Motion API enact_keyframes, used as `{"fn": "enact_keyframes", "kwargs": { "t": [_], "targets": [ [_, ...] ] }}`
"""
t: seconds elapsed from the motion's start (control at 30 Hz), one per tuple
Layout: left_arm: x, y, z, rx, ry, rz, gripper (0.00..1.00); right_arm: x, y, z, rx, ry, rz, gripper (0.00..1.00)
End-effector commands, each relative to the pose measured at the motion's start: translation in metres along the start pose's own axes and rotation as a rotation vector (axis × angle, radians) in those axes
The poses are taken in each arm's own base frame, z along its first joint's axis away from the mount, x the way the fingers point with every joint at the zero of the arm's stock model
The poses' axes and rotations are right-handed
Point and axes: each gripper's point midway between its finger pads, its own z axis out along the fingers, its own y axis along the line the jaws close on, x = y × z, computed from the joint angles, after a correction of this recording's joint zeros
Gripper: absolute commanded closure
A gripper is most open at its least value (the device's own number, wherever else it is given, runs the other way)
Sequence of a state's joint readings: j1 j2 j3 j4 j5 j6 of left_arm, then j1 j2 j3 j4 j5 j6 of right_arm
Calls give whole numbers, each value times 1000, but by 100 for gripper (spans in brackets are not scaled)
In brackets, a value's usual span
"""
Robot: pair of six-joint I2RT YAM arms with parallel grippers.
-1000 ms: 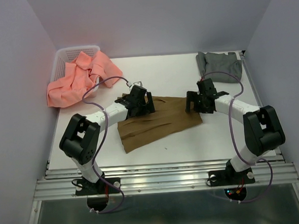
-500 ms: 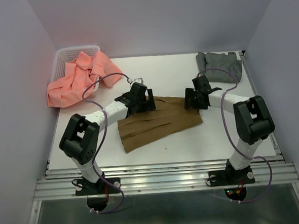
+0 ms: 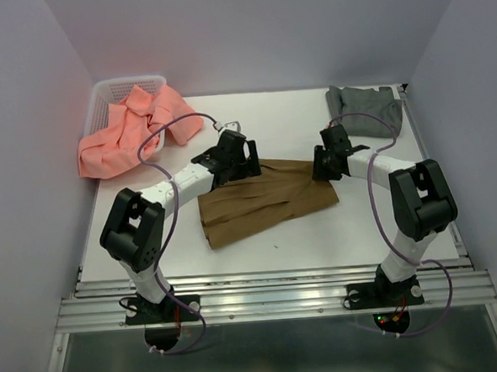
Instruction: Fold and stack the skirts
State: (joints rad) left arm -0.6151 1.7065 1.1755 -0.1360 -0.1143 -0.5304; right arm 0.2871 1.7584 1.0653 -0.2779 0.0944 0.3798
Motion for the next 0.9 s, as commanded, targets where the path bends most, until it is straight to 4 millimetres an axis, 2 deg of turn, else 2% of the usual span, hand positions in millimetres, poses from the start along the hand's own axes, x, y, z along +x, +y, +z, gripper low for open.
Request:
{"fn": "enact_keyframes", "kwargs": {
  "t": [0.0, 0.03, 0.1, 0.27, 0.37, 0.5, 0.7, 0.73, 0.77, 0.8, 0.87],
  "targets": [
    [-14, -7, -4, 6, -30, 29, 1, -16, -6, -6, 22, -58, 14, 39],
    [-11, -7, -4, 9, -24, 31, 1, -13, -7, -7, 23, -44, 16, 26],
    [-6, -3, -2, 1, -14, 33, 1, -10, -7, -9, 19, -34, 16, 21],
    [7, 3, 5, -11, 12, 34, 1, -4, -6, -22, -8, -35, 10, 20],
    [13, 6, 7, -17, 24, 35, 1, 9, -10, -24, -6, -11, 3, 20],
    [22, 12, 8, -25, 37, 39, 1, 31, -12, -20, -21, 49, -8, 22],
    [34, 18, 18, -46, 61, 39, 1, 45, -13, -9, -25, 102, -24, 25],
    [37, 19, 21, -48, 67, 40, 1, 47, -14, -7, -24, 112, -23, 39],
    [38, 21, 22, -50, 70, 41, 1, 48, -13, -7, -25, 117, -22, 48],
    [38, 21, 23, -51, 73, 40, 1, 48, -12, -7, -30, 117, -22, 65],
    [39, 20, 24, -51, 74, 40, 1, 43, -11, -9, -29, 103, -17, 80]
  ]
}}
